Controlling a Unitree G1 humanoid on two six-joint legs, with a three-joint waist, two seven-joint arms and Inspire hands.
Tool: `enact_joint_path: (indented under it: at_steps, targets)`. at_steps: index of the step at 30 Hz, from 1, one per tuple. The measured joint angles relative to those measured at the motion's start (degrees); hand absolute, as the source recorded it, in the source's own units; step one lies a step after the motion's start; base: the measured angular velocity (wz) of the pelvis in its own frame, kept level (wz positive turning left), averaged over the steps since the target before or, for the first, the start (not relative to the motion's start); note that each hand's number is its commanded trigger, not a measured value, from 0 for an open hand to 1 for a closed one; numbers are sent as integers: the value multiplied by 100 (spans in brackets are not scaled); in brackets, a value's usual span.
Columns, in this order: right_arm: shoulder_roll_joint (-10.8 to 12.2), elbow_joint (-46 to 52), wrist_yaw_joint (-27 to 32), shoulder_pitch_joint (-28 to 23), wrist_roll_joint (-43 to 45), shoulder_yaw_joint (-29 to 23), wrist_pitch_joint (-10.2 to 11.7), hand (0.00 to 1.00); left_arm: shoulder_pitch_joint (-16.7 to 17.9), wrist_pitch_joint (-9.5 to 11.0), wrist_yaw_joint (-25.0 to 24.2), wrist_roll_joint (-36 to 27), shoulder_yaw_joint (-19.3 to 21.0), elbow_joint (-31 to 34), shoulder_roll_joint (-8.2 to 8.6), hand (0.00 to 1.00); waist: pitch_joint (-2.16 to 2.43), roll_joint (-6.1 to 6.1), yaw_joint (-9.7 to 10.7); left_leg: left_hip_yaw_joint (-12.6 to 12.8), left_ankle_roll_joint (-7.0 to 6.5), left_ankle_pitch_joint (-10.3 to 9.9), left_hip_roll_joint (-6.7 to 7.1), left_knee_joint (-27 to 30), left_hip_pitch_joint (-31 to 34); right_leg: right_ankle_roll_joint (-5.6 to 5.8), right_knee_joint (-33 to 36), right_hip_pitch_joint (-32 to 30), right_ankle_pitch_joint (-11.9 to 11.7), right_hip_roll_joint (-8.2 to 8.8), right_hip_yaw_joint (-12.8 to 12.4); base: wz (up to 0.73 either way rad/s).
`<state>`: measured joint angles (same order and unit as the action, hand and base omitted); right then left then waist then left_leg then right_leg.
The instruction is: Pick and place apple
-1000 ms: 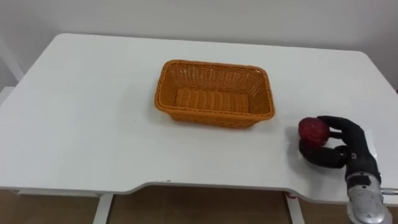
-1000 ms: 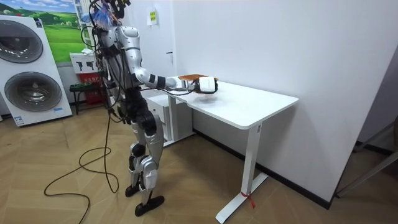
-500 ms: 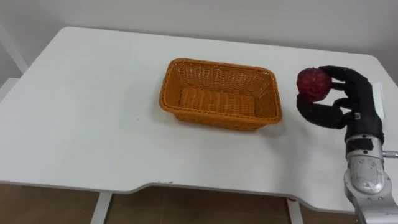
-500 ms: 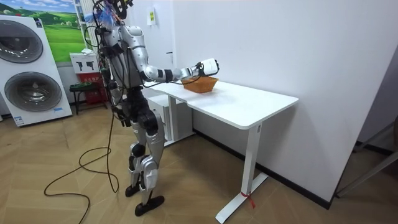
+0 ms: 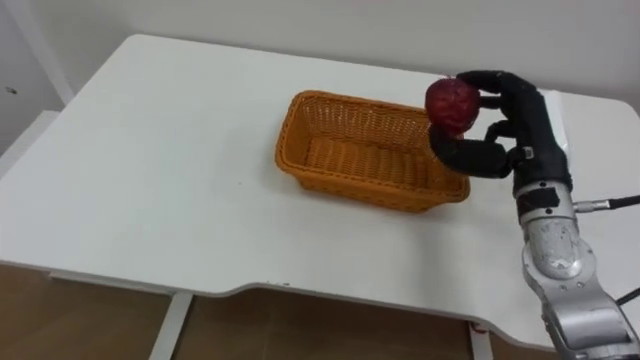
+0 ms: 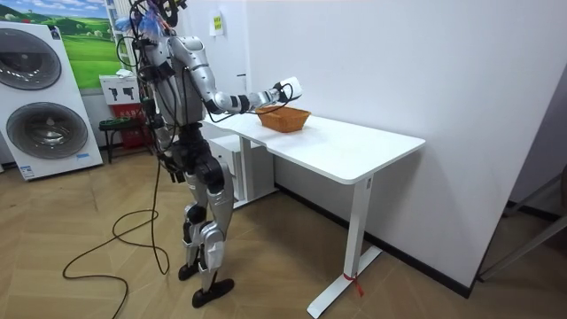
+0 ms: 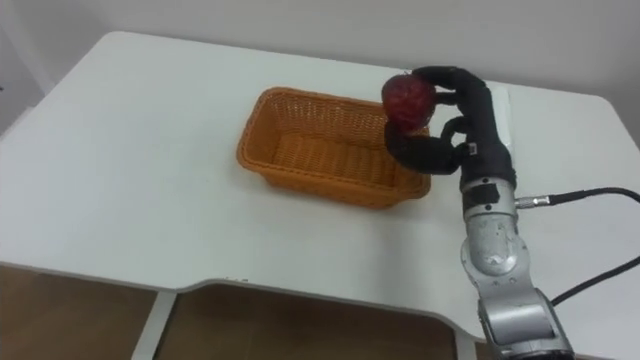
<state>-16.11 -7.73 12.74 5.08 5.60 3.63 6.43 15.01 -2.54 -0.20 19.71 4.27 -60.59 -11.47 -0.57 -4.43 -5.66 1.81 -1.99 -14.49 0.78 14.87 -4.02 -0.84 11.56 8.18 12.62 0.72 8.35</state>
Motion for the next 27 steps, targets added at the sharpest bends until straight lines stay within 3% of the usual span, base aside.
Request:
enact_joint_path:
  at_steps: [1,5,13,22,27]
  targets:
    - [-1,0,-23,39,68,4,-38,0,-1,-4,-41,8,3,1,0,0,-2,9,-50,-2,-1,1,2,-1,2,0,-1,-6,0,0,2,0]
    - [-1,-1,-100,68,223,20,-38,0,-1,-5,-58,12,1,37,0,0,33,35,-107,-42,-2,3,13,35,8,0,-1,-4,0,-3,44,4]
    - [-1,-1,-162,68,225,30,-112,0,3,-7,-44,11,1,86,0,0,38,34,-113,-89,-1,6,18,48,5,0,-4,4,0,2,109,3]
    - [-1,0,-179,68,225,27,-112,0,-9,-7,-53,17,4,90,0,0,-9,-2,-108,-86,-3,7,6,76,64,0,-3,0,0,8,123,0]
    - [-1,-1,-183,68,208,18,-113,0,-79,-44,-72,45,1,89,1,0,-7,-7,-92,-63,-4,6,10,80,74,0,8,-1,0,9,127,0]
